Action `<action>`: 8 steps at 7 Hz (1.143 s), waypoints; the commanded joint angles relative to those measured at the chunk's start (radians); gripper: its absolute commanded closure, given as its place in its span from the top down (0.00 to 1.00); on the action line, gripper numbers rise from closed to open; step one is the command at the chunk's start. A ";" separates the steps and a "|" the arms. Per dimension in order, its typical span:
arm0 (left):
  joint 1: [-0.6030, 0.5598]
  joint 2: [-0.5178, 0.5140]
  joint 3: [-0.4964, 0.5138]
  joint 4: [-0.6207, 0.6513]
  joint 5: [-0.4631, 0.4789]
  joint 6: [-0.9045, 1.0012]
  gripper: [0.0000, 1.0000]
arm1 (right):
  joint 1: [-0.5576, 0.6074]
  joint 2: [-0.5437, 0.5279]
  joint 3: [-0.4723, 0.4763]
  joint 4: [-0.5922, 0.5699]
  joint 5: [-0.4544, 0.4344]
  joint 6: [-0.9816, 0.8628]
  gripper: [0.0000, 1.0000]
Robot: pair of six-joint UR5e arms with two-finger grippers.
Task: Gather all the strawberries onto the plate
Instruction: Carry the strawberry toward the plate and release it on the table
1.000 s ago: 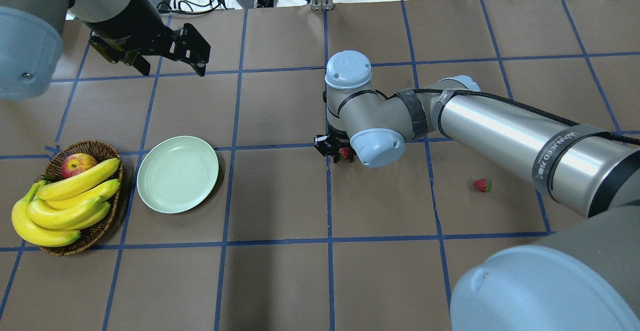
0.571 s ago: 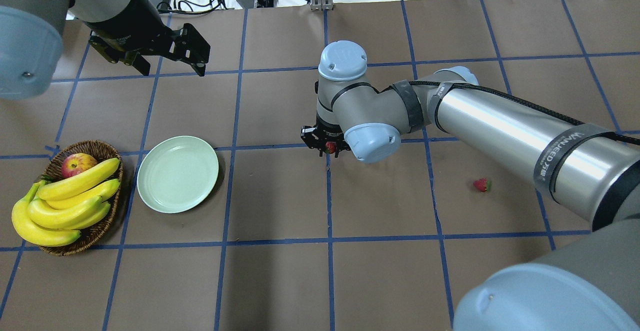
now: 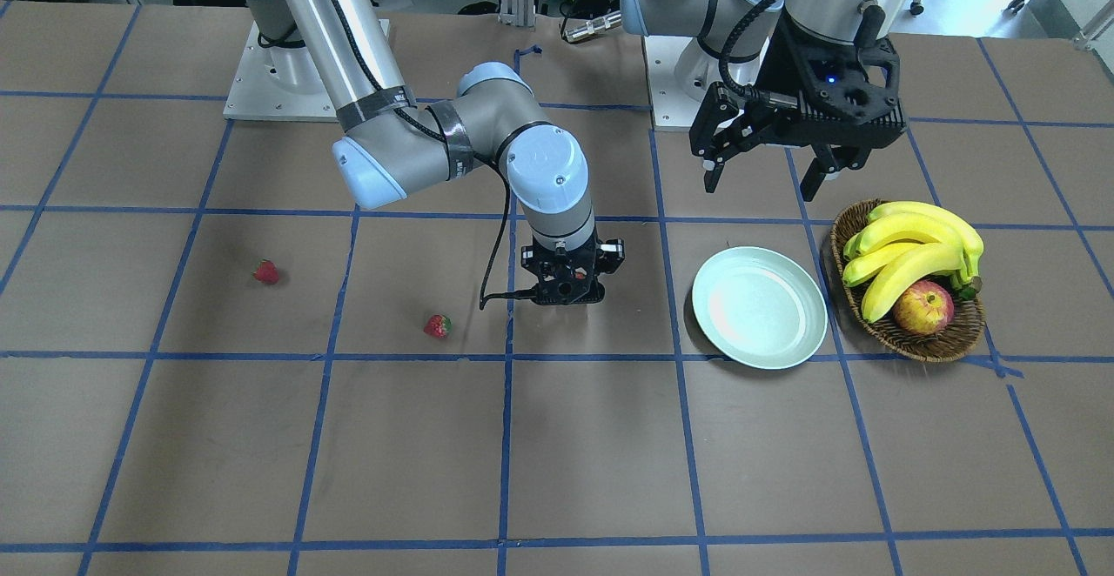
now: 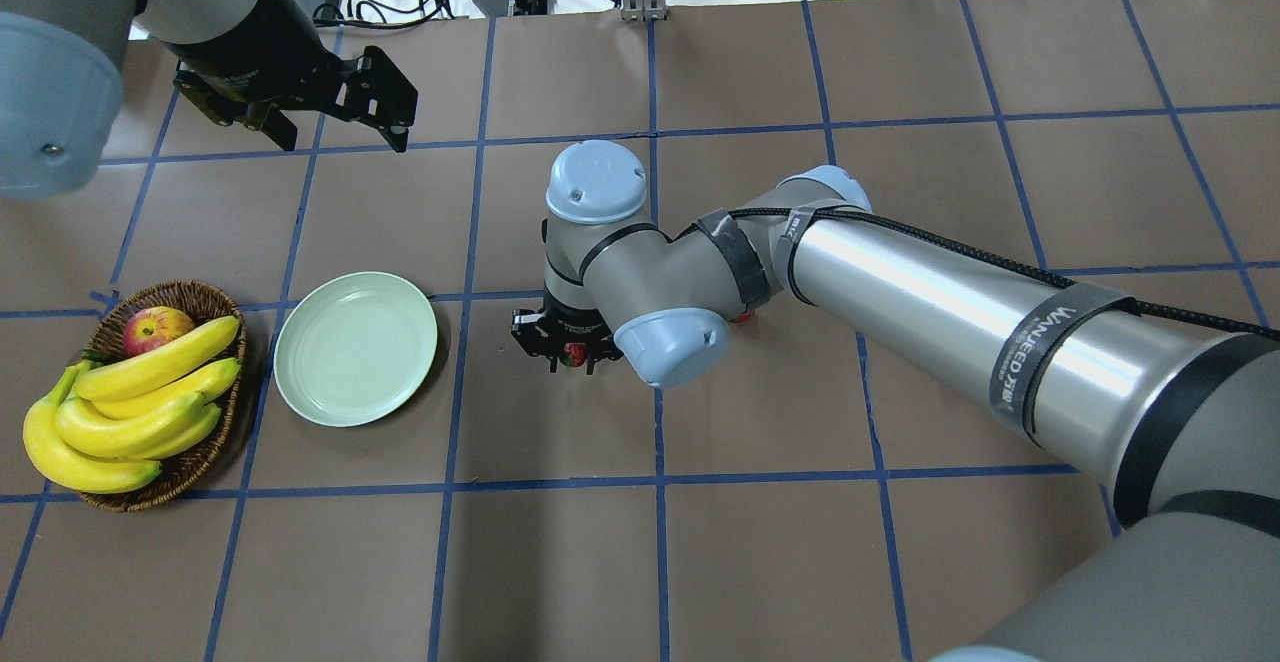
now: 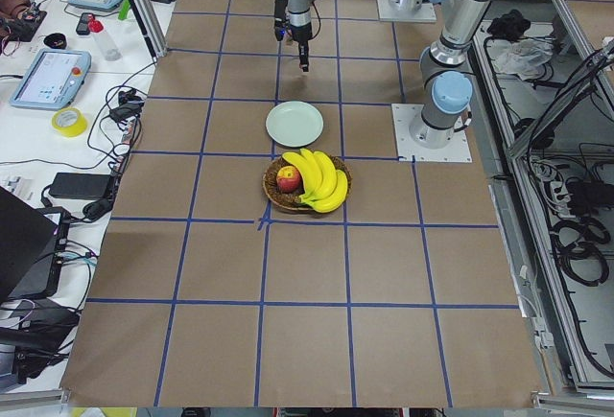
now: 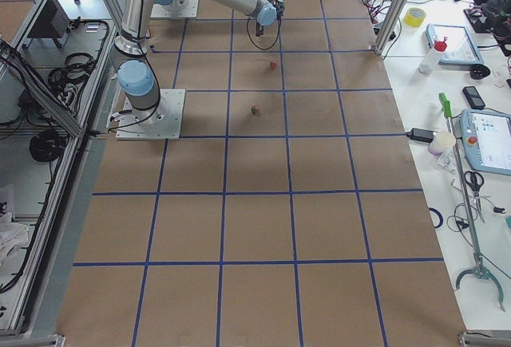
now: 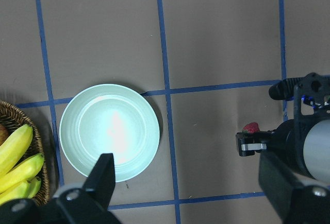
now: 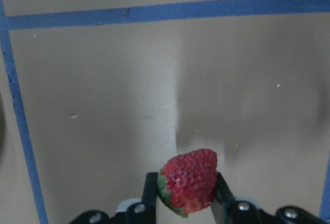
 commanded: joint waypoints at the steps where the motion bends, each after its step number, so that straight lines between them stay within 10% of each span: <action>1: 0.001 0.001 0.002 0.000 0.000 0.004 1.00 | 0.003 -0.002 -0.007 0.000 -0.014 -0.004 1.00; 8: -0.102 -0.086 -0.110 0.159 -0.052 -0.036 1.00 | -0.316 -0.273 -0.018 0.290 -0.180 -0.265 1.00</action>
